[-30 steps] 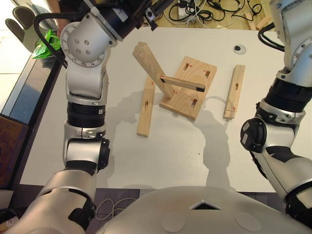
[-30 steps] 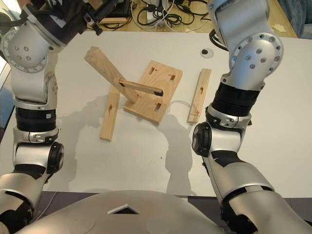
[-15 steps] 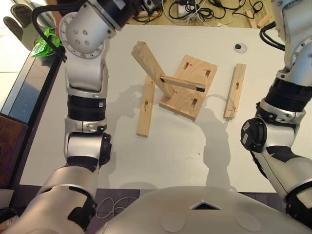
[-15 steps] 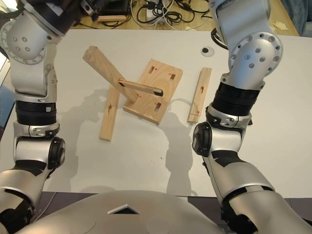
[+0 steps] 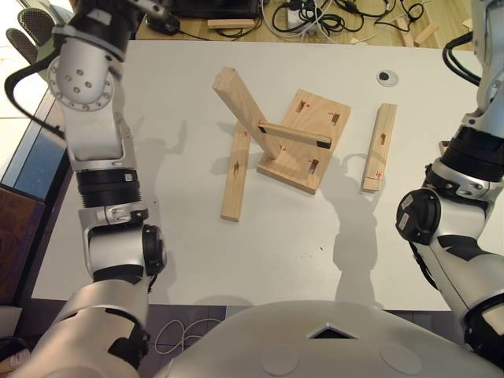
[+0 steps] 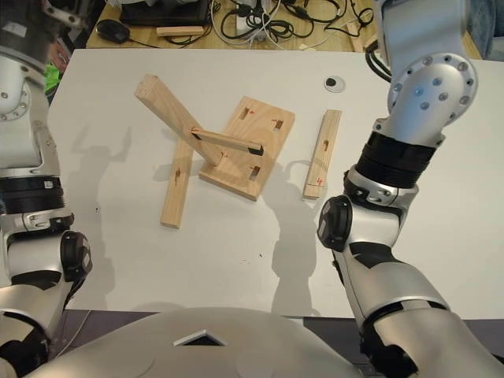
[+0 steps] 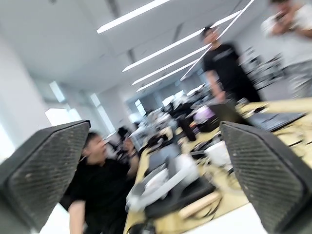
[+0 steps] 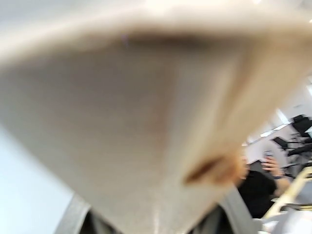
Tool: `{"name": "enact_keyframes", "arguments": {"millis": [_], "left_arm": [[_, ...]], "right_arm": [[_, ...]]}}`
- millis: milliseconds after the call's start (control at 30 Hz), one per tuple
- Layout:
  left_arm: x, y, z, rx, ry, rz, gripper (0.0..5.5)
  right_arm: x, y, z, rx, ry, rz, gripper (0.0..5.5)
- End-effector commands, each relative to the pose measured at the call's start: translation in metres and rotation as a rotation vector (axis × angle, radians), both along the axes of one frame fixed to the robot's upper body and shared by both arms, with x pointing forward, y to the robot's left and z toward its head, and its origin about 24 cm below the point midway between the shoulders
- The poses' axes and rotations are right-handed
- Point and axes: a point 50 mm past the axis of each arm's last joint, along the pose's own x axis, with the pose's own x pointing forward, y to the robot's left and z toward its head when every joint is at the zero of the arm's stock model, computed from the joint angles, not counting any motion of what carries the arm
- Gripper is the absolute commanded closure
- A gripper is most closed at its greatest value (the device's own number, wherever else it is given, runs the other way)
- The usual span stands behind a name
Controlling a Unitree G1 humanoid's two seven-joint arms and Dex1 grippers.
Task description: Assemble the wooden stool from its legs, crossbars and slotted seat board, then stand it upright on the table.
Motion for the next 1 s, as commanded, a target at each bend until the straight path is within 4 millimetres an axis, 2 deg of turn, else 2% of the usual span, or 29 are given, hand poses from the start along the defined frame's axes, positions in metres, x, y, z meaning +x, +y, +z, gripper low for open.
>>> {"name": "enact_keyframes", "arguments": {"millis": [33,133,200,333,433,633,867,1000], "left_arm": [[-0.004,0.022,-0.045,-0.075,0.232,0.151,0.1],[-0.015,0.009,-0.085,-0.082,0.447,0.126,0.1],[-0.027,-0.012,-0.111,-0.02,0.602,0.051,0.1],[-0.058,-0.044,-0.144,0.122,0.823,-0.075,0.1],[-0.075,-0.06,-0.15,0.177,0.903,-0.159,0.1],[-0.089,-0.085,-0.151,0.202,0.954,-0.289,0.1],[-0.101,-0.106,-0.153,0.169,0.995,-0.39,0.1],[-0.106,-0.121,-0.148,0.071,0.999,-0.494,0.1]], "right_arm": [[0.001,-0.024,-0.024,-0.055,0.091,-0.129,4.5],[-0.002,-0.041,-0.048,-0.106,0.178,-0.199,4.5],[-0.006,-0.055,-0.069,-0.139,0.255,-0.251,4.5],[-0.015,-0.079,-0.103,-0.168,0.386,-0.339,4.5],[-0.023,-0.085,-0.116,-0.179,0.437,-0.362,4.5],[-0.03,-0.082,-0.126,-0.193,0.48,-0.334,4.5],[-0.047,-0.073,-0.142,-0.232,0.56,-0.25,4.5],[-0.055,-0.065,-0.148,-0.225,0.592,-0.211,4.5]]}}
